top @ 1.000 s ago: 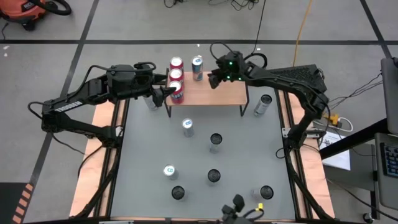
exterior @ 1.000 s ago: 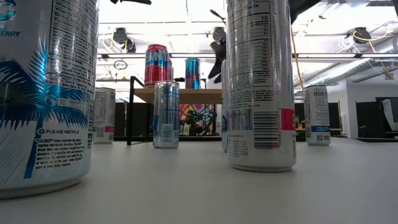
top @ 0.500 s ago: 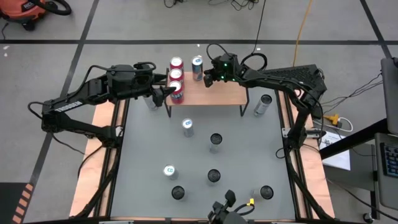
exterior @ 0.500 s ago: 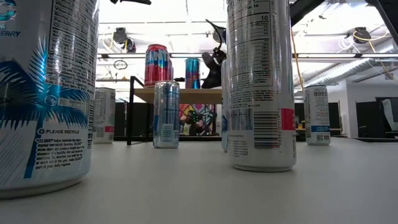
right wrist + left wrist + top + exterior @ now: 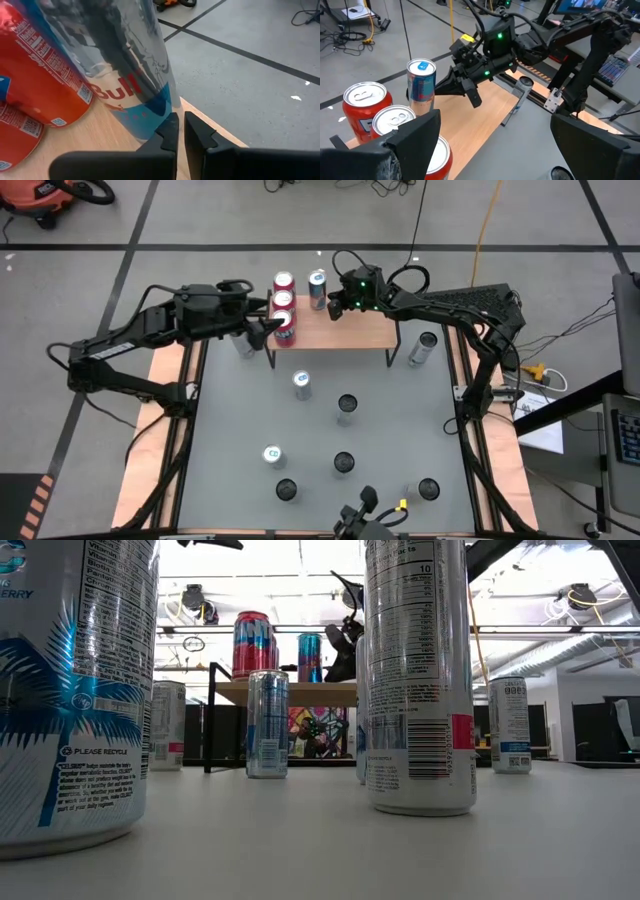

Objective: Place canned beverage on shelf
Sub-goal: Put the top right blue soda can on the shelf

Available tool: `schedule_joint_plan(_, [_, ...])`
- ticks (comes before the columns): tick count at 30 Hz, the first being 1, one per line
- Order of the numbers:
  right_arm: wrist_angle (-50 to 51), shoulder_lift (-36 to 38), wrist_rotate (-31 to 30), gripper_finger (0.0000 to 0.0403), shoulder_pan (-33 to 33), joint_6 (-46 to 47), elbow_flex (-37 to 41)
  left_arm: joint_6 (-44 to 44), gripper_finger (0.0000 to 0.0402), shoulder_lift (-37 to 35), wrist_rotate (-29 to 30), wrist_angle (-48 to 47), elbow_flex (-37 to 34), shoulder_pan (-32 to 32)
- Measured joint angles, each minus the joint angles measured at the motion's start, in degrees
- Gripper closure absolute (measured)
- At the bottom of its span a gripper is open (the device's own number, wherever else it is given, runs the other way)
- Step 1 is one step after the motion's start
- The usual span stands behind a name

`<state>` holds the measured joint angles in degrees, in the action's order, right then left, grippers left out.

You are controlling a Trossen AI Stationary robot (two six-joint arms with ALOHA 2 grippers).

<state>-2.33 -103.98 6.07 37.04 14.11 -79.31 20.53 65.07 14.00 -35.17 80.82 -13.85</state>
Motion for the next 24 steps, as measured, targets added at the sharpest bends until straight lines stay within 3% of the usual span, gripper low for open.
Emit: schedule_joint_plan(24, [1.4,0.4,0.2,0.0403,-3.6,0.3,0.0,0.1,0.0023,0.1,-0.2,0.1,0.0,0.0])
